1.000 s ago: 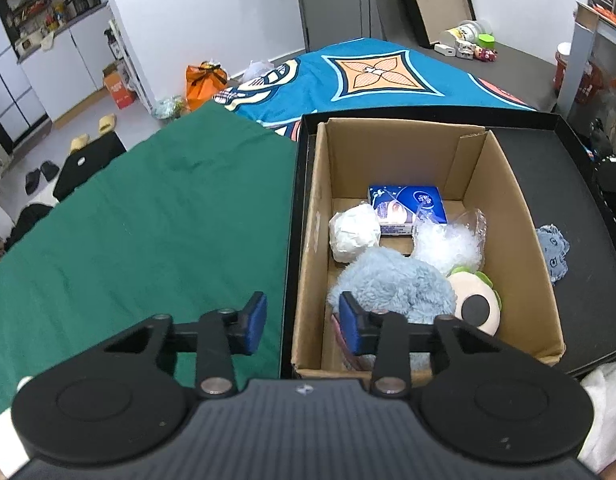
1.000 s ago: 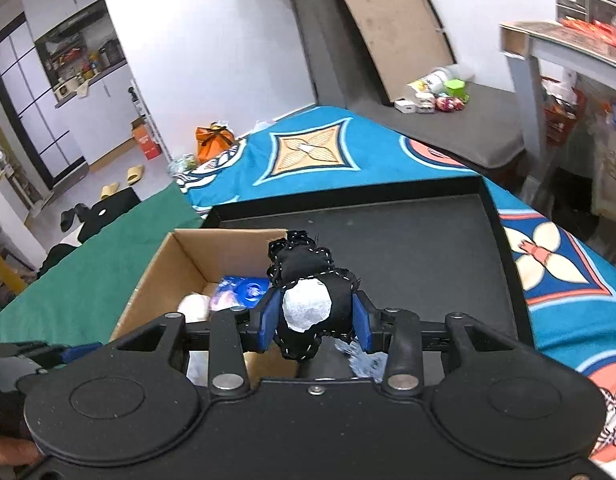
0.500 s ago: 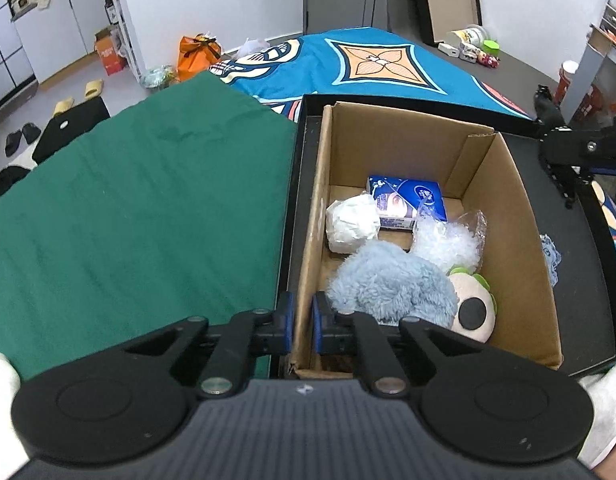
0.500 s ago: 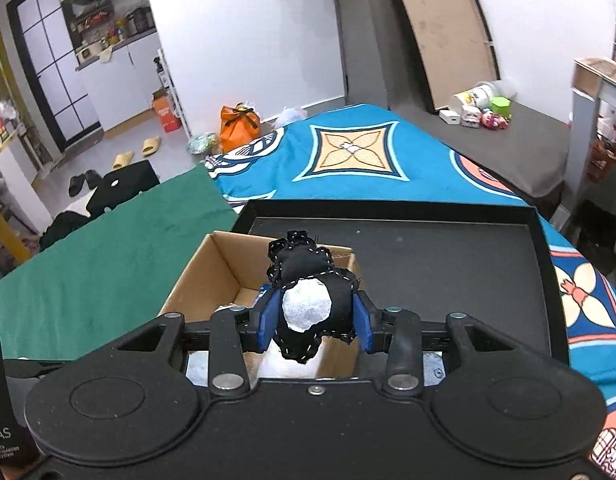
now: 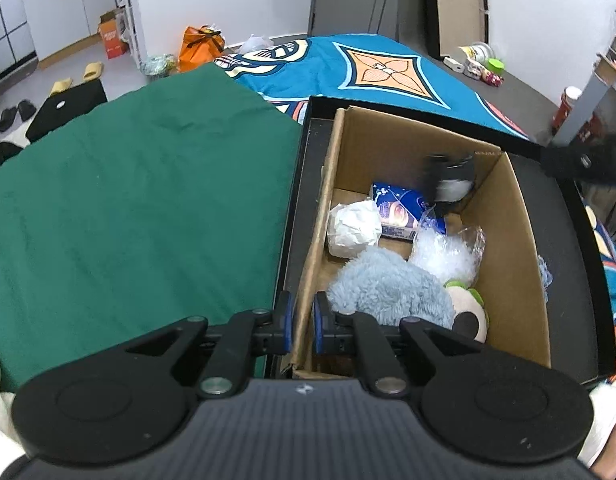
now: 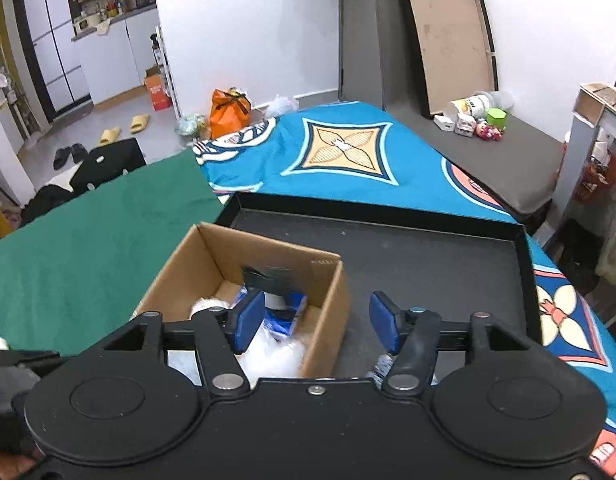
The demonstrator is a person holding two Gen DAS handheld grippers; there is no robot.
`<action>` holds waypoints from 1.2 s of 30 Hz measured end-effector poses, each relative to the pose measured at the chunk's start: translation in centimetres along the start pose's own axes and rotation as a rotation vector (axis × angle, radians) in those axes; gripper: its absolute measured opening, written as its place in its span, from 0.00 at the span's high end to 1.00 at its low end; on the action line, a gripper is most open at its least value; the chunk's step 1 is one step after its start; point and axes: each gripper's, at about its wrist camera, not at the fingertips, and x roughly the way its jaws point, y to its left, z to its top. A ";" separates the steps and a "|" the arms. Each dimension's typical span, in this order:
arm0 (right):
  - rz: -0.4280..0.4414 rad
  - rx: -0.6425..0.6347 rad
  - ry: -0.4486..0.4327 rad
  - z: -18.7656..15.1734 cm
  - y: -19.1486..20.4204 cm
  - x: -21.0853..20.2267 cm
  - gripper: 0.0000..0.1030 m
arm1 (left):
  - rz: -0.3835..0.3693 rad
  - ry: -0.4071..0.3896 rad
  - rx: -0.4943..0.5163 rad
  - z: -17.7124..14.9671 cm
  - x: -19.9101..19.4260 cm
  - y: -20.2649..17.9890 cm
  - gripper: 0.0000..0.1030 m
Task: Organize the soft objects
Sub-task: 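Carry the black-and-white plush with the right gripper into the box and release, then move the right gripper to the grey denim plush and grasp it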
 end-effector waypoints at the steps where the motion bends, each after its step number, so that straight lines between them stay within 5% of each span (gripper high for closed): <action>1: 0.000 -0.001 0.005 -0.1 -0.1 -0.1 0.42 | -0.001 0.000 -0.004 0.0 0.0 0.0 0.90; 11: -0.018 0.042 0.044 -2.7 -3.5 -1.2 0.41 | 0.061 -0.052 0.027 0.1 -1.0 -0.8 0.86; 13: -0.020 0.040 0.044 -3.0 -4.0 -1.2 0.40 | 0.075 -0.067 0.024 0.1 -1.3 -0.9 0.80; 18: -0.007 0.059 0.049 -4.4 -5.4 -0.8 0.39 | 0.111 -0.117 0.035 0.0 -2.1 -1.4 0.45; 21: 0.007 0.073 0.046 -5.1 -6.2 -0.5 0.39 | 0.135 -0.145 0.080 -0.2 -2.4 -2.3 0.36; 36: 0.076 0.138 0.039 -8.8 -9.2 3.4 0.39 | 0.278 -0.163 0.247 -0.9 -1.8 -5.7 0.25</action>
